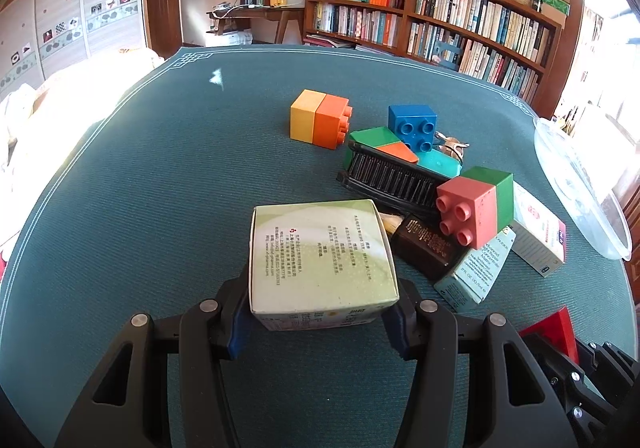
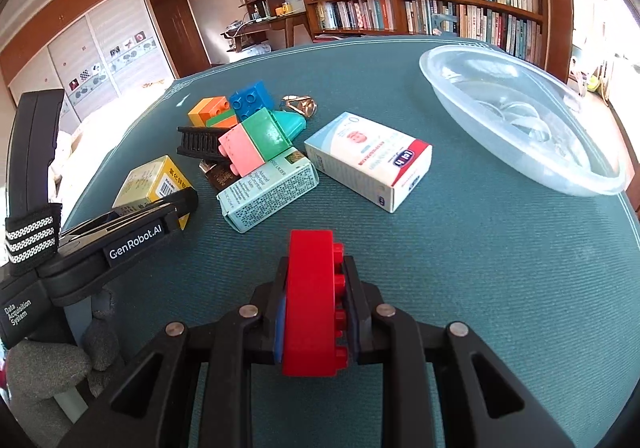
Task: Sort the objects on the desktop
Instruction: 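Lift the pale green box with the left tool while the right tool lifts the red brick, then carry both items over the clear bowl and open both tools to drop them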
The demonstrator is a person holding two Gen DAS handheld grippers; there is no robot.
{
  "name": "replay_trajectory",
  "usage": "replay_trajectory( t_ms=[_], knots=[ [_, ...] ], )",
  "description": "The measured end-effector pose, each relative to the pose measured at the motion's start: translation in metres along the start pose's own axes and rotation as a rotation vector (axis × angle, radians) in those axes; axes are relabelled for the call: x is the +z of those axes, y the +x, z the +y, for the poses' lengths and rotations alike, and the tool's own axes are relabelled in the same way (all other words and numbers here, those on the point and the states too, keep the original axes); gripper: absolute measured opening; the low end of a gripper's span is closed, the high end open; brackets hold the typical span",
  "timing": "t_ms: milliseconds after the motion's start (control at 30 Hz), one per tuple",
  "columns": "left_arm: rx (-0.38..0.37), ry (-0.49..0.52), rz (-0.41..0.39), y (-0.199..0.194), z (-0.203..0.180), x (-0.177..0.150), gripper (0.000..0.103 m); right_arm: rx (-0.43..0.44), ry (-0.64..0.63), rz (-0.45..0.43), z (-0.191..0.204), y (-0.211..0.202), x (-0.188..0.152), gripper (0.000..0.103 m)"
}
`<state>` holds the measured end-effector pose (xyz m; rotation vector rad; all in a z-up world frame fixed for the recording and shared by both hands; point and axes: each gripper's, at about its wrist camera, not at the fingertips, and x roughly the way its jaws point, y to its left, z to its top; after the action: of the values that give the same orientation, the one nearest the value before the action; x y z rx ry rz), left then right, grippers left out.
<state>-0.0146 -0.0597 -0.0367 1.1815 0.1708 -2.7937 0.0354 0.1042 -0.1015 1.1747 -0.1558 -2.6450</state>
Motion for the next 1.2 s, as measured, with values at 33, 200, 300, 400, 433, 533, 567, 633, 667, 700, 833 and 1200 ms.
replay_trajectory(
  t_ms=[33,200,300,400,433,533,567,633,667,700,833,1200],
  knots=[
    [-0.002,0.005,-0.001,-0.001,-0.001,0.000,0.057,0.001,0.005,0.002,-0.003,-0.001,0.001,0.026],
    [-0.009,0.020,-0.023,-0.006,-0.007,0.001,0.057,0.014,0.034,0.002,-0.024,-0.008,-0.001,0.026],
    [-0.019,0.023,-0.026,-0.008,-0.008,0.000,0.057,0.012,0.053,-0.012,-0.033,-0.017,0.002,0.026],
    [-0.045,0.026,-0.032,-0.012,-0.014,0.001,0.057,0.006,0.067,-0.040,-0.041,-0.028,0.007,0.026],
    [-0.052,0.031,-0.035,-0.013,-0.016,0.001,0.057,0.003,0.071,-0.048,-0.043,-0.031,0.008,0.026],
    [-0.060,0.059,-0.041,-0.016,-0.025,0.002,0.057,-0.007,0.071,-0.068,-0.048,-0.037,0.011,0.026],
    [-0.062,0.070,-0.044,-0.018,-0.029,0.002,0.057,-0.009,0.070,-0.072,-0.047,-0.037,0.013,0.026],
    [-0.065,0.088,-0.052,-0.021,-0.037,0.002,0.057,-0.008,0.063,-0.080,-0.051,-0.038,0.018,0.026],
    [-0.066,0.095,-0.056,-0.022,-0.040,0.003,0.057,-0.007,0.062,-0.087,-0.052,-0.040,0.019,0.026],
    [-0.070,0.098,-0.058,-0.024,-0.042,0.003,0.057,-0.005,0.062,-0.094,-0.053,-0.042,0.021,0.026],
    [-0.091,0.122,-0.071,-0.034,-0.058,0.005,0.057,-0.003,0.068,-0.135,-0.071,-0.052,0.032,0.026],
    [-0.205,0.216,-0.115,-0.050,-0.134,0.043,0.057,-0.073,0.178,-0.236,-0.142,-0.074,0.079,0.026]
  ],
)
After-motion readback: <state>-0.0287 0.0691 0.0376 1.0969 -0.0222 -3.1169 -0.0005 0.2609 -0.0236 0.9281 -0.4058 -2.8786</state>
